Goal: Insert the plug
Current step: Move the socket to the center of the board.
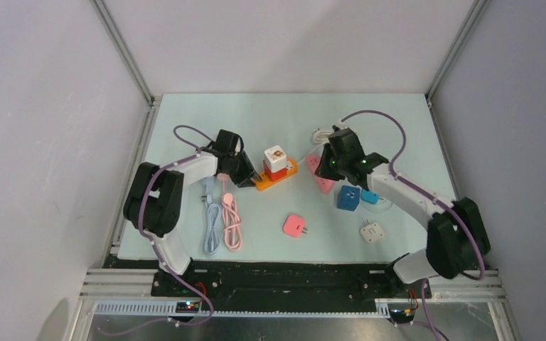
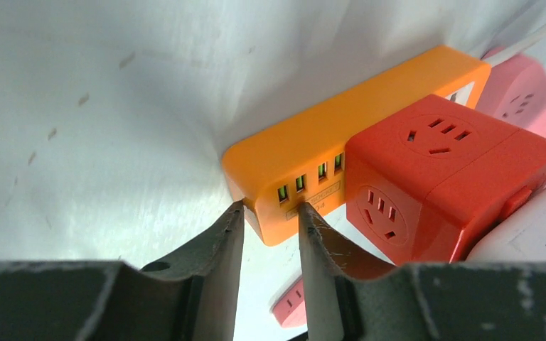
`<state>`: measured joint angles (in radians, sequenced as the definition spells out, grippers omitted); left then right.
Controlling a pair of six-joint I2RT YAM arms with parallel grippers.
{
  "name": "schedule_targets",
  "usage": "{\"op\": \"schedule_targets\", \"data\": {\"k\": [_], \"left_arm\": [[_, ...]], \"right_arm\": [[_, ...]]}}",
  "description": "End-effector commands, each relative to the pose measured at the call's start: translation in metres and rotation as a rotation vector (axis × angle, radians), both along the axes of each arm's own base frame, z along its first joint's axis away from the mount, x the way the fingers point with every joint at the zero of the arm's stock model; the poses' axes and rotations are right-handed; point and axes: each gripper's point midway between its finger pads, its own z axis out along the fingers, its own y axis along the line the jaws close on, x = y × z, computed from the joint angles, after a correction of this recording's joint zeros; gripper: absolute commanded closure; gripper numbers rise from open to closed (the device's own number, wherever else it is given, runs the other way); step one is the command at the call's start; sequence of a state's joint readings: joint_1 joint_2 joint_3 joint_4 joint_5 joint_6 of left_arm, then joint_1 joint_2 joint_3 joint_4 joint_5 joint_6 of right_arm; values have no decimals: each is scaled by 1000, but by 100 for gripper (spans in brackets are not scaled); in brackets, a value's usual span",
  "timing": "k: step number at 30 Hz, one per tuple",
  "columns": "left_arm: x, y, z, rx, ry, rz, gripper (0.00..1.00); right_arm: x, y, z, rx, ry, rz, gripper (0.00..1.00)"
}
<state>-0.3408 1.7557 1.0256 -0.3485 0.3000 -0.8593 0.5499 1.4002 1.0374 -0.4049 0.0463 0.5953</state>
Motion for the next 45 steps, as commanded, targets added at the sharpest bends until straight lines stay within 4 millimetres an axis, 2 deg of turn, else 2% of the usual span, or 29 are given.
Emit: {"op": "schedule_targets", "data": {"k": [1,4,5,6,7,8,9,11,17,18,19,20,21,22,23,24,25,33,37,38,40,43,45], "left_arm": [[42,-3,16,-16,-100,35,63],[49,-2,15,-17,-104,37,63],[50,-2,15,-17,-105,34,63],[52,-2,14,-19,-103,32,62],[53,-3,13,-19,-105,26,62],[55,-4,11,-20,-103,20,62],[56,-4,11,-20,-103,18,63],[59,-6,7,-18,-101,7,63],[70,-13,7,-41,-106,-19,64],[73,-13,8,-39,-111,-20,64],[74,-13,6,-36,-111,-20,64],[76,-13,8,-37,-118,-24,64],[78,-14,7,-38,-120,-27,64],[80,-15,7,-36,-124,-36,64],[83,-16,6,-37,-128,-42,64],[85,-16,6,-33,-135,-53,64],[89,-17,5,-29,-145,-68,64],[120,-21,12,8,-239,-124,63],[135,-26,8,5,-249,-117,63],[137,-26,4,6,-242,-115,63],[143,-28,6,2,-253,-110,63],[148,-27,17,8,-284,-111,63],[149,-26,26,17,-311,-114,62]], "right_arm": [[18,21,-23,33,18,15,80],[28,43,-40,38,45,54,85],[33,48,-38,39,38,58,86],[35,53,-50,25,56,67,86],[40,58,-50,26,50,72,87],[42,62,-62,14,72,78,88],[46,66,-62,18,68,81,88],[53,73,-78,1,87,84,89],[77,90,-90,6,104,81,91],[85,93,-85,11,91,78,91],[87,92,-95,-5,109,70,92],[94,95,-90,0,97,67,93],[96,94,-99,-15,110,61,93],[102,96,-96,-10,100,59,94],[105,95,-103,-19,110,55,94],[112,98,-98,-11,97,53,94],[115,96,-104,-16,104,48,94],[154,86,-105,9,47,-8,95],[168,87,-106,48,30,6,95],[172,86,-104,51,20,10,99],[174,86,-100,50,14,23,100],[170,84,-83,62,-11,38,100],[166,81,-69,76,-27,38,96]]}}
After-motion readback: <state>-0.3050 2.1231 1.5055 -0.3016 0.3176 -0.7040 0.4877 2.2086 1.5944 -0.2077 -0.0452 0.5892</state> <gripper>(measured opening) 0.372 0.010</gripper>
